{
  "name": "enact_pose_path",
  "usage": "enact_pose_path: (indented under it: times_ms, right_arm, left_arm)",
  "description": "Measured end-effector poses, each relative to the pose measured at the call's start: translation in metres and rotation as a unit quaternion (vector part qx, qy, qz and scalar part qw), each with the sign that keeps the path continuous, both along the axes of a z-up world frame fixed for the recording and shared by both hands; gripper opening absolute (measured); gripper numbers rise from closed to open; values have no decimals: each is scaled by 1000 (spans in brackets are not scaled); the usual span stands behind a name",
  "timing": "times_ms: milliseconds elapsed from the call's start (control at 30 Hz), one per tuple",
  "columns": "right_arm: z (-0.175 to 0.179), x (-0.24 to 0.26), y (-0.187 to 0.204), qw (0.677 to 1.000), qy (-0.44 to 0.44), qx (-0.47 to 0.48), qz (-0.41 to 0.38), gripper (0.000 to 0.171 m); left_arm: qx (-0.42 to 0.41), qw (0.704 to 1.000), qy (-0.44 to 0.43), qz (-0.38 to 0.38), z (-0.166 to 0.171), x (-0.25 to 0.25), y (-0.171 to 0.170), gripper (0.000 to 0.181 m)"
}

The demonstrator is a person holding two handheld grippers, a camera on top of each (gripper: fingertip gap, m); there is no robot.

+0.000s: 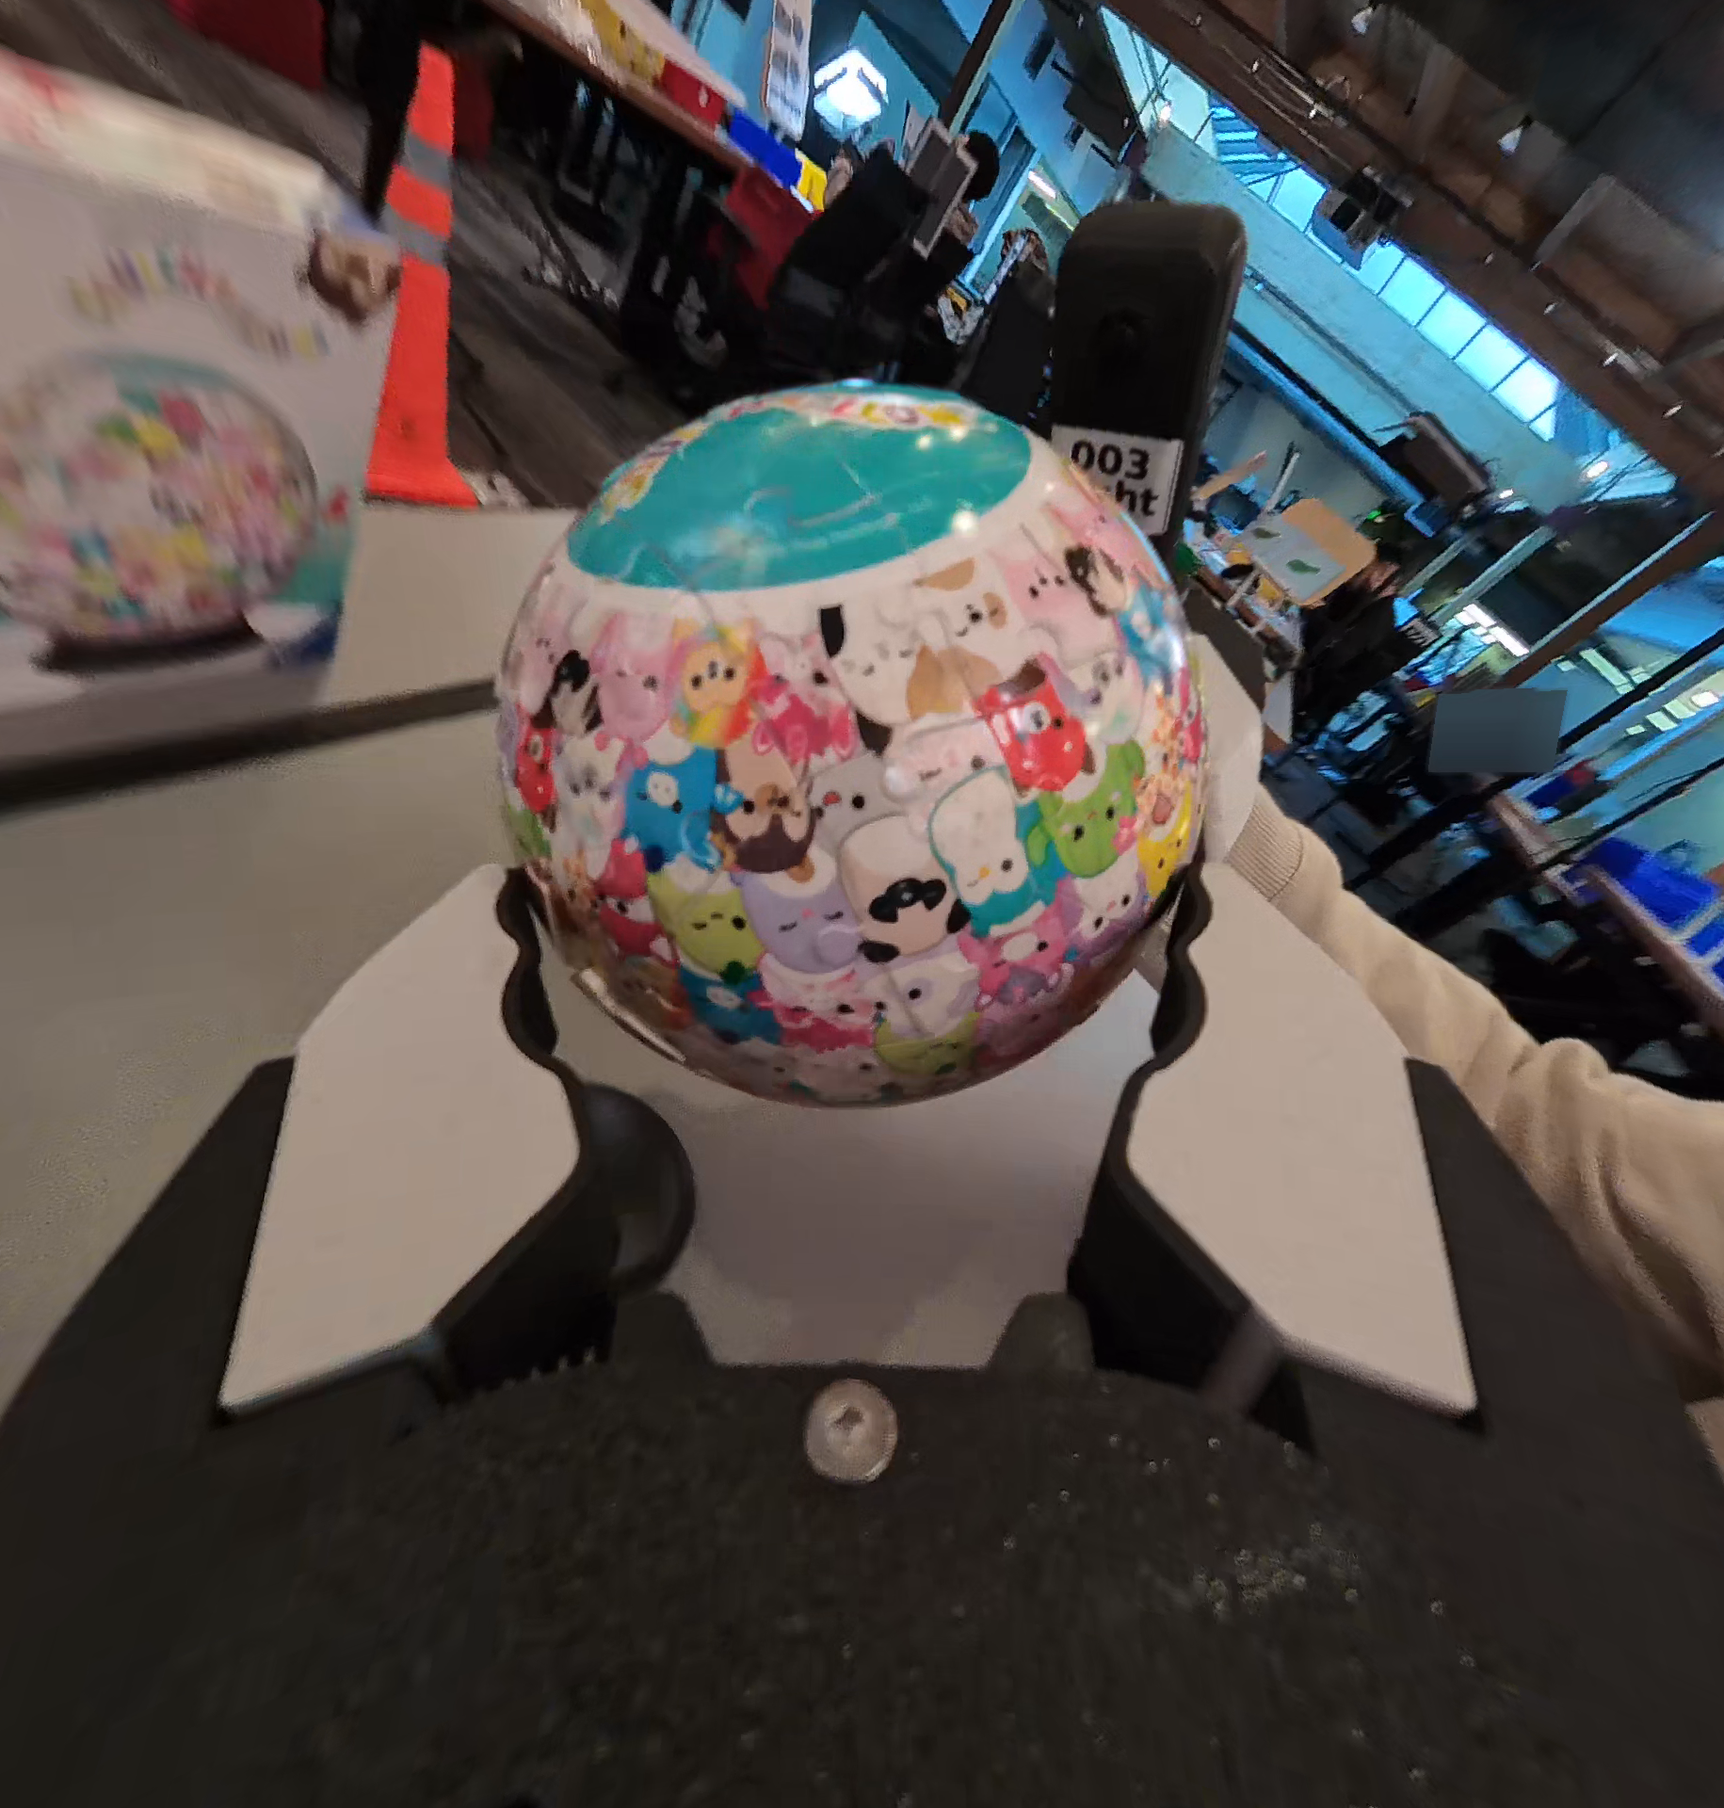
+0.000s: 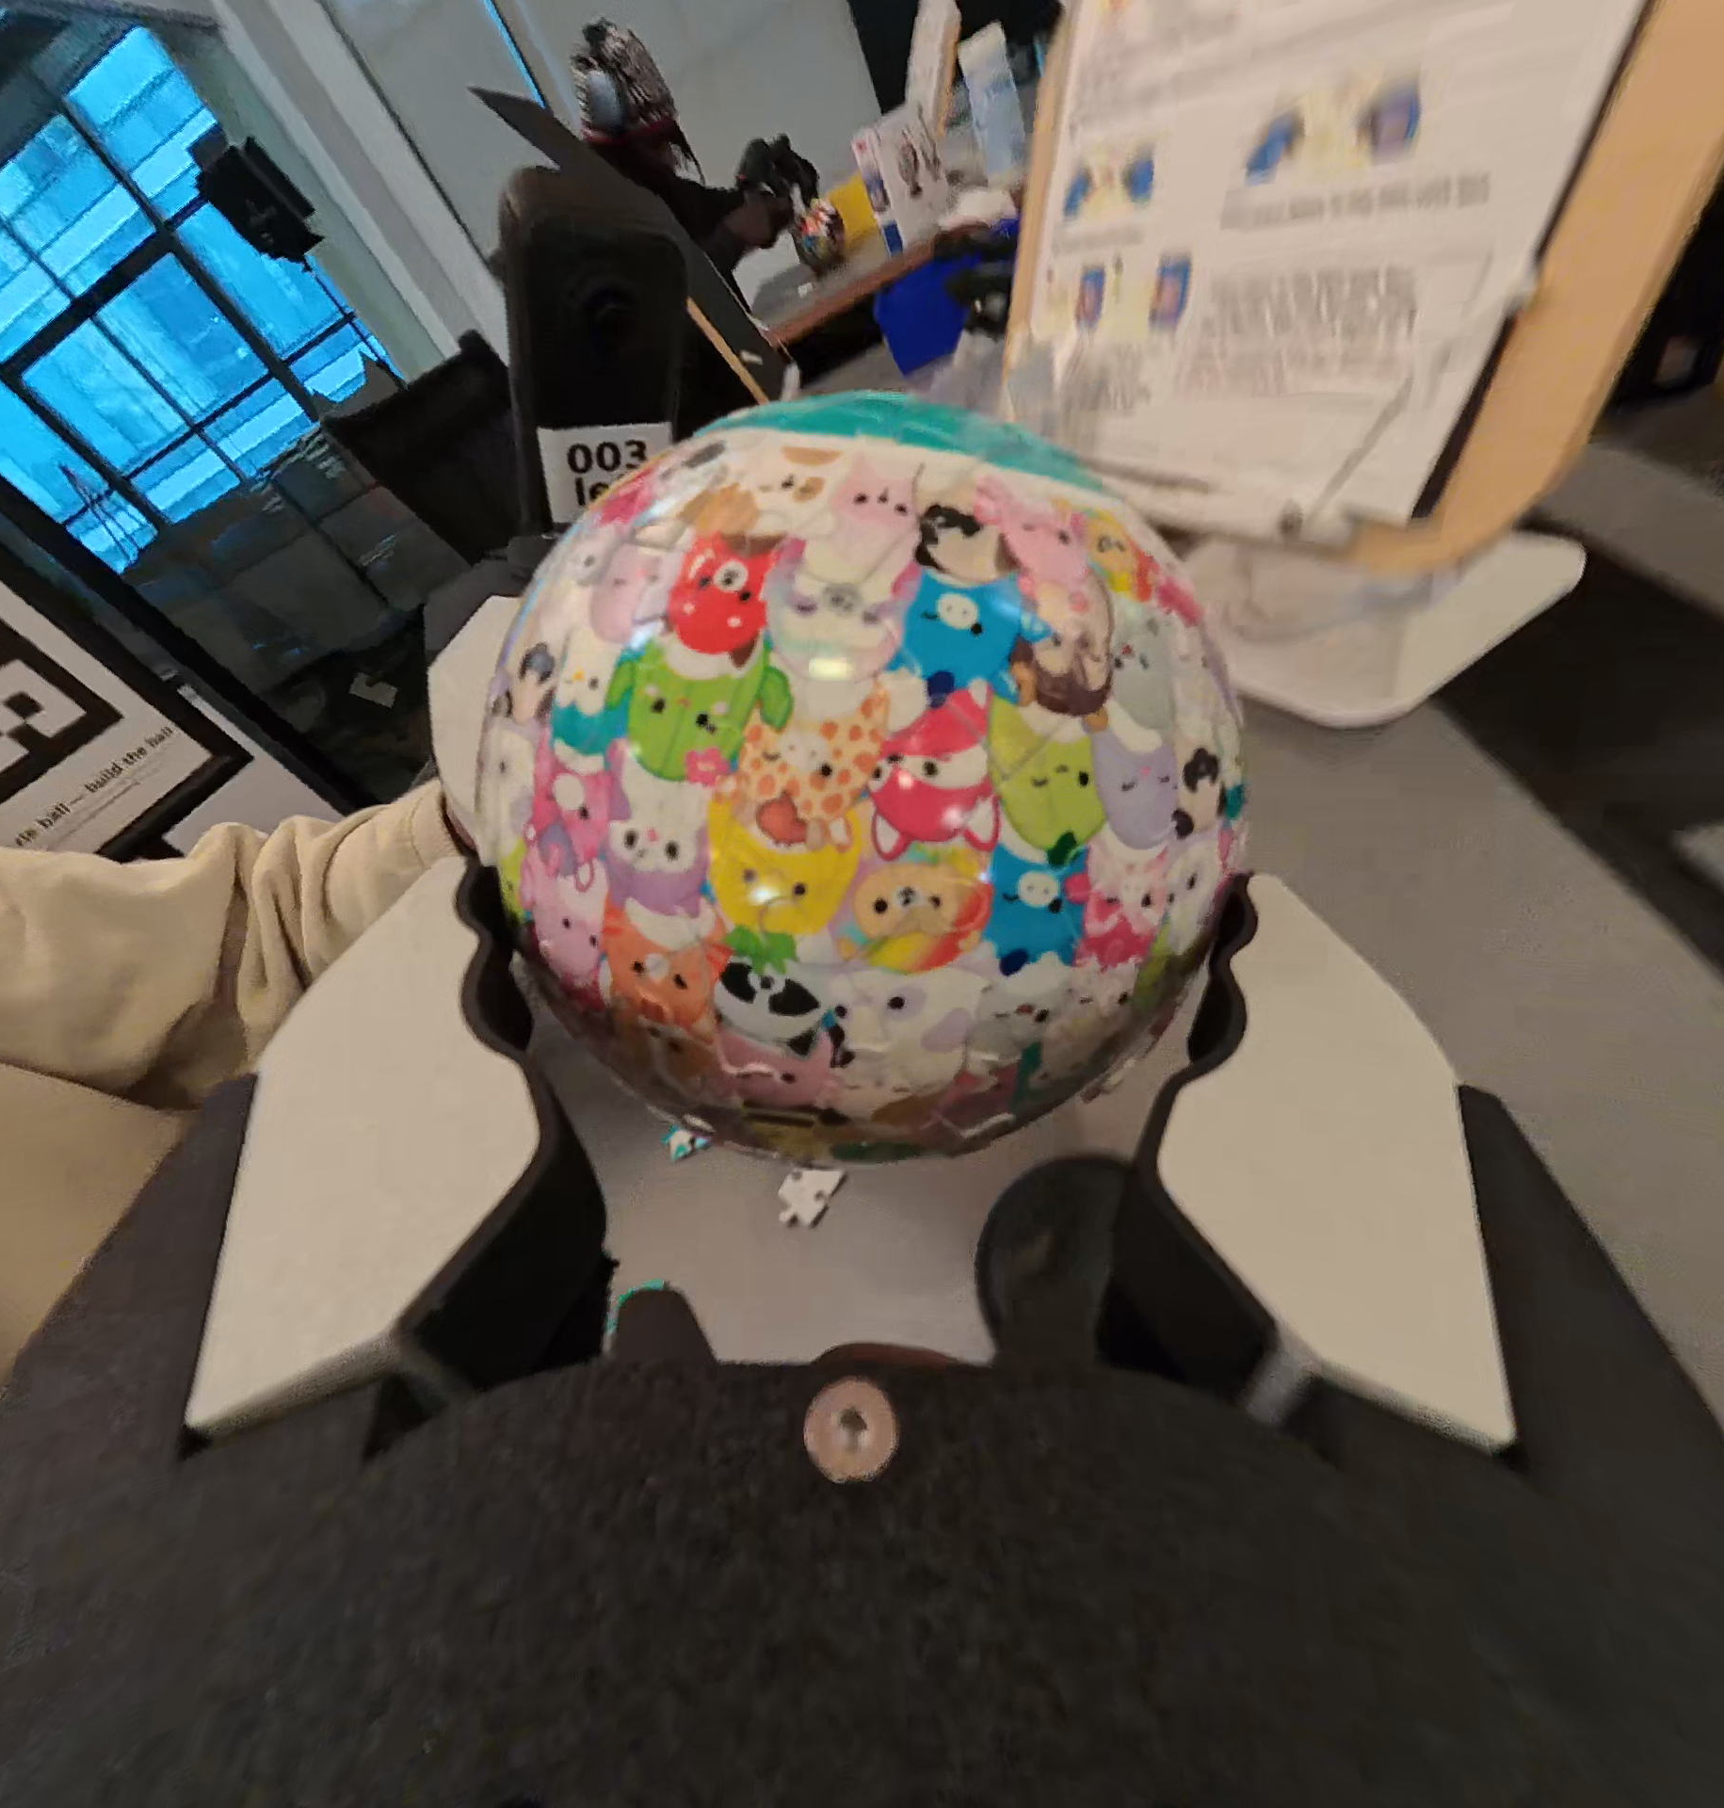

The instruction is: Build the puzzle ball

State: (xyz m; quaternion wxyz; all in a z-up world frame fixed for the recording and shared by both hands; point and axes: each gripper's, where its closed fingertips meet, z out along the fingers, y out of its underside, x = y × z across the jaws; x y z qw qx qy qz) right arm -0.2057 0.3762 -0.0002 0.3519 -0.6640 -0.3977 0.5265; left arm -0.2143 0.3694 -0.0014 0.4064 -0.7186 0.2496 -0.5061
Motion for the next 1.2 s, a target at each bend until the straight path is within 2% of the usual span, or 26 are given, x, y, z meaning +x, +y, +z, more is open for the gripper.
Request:
enact_pose_path:
  times_ms: [200,333,367,400,500,533,567,667,733,833,900,933,1000,1033,1100,1133,1200]
  right_arm:
    - [-80,9,-7,981,-50,-185,-35,136]
    - [-116,10,-18,960,-71,-268,-41,133]
    - [-122,9,-19,956,-74,-282,-39,132]
    - [-124,7,-21,954,-66,-291,-28,115]
    - [-127,5,-12,952,-38,-302,-32,110]
    - [-126,7,-9,957,-30,-285,-32,109]
    - [-128,10,-5,962,-32,-269,-42,114]
    - [-123,23,8,974,-30,-215,-70,111]
    - [-115,41,11,980,-24,-170,-106,110]
    - [-93,84,-22,978,26,-100,-180,109]
    - [-87,123,-52,956,56,-21,-289,100]
    - [-85,139,-60,939,78,25,-334,104]
    - [-92,156,-65,921,97,17,-378,98]
    - [-92,157,-63,919,114,15,-378,99]
    - [-102,150,-54,929,77,13,-362,99]
    - [-108,148,-47,932,49,12,-358,98]
    - [-111,139,-35,931,57,5,-362,95]
  left_arm:
    - [-177,983,-14,-44,-89,14,-16,122]
    - [-254,966,-5,-52,-125,20,-25,130]
    - [-257,965,-14,-55,-127,21,-23,116]
    - [-257,964,-31,-64,-124,23,-22,98]
    - [-241,969,-37,-45,-126,21,-8,96]
    - [-229,972,-42,-40,-124,20,-6,94]
    - [-218,974,-43,-41,-121,18,-7,96]
    - [-157,988,-11,-12,-111,3,-16,101]
    - [-127,992,-7,15,-100,-16,-42,106]
    - [-87,995,-9,37,-85,-34,-129,106]
    - [-89,996,-15,20,-90,-24,-202,107]
    - [-93,995,-21,13,-96,-14,-232,106]
    - [-118,992,-30,-26,-111,20,-280,107]
    - [-119,991,-27,-53,-117,39,-300,107]
    - [-91,993,20,-77,-135,67,-323,109]
    - [-80,993,37,-80,-142,77,-328,110]
    - [-68,994,38,-80,-146,86,-329,107]
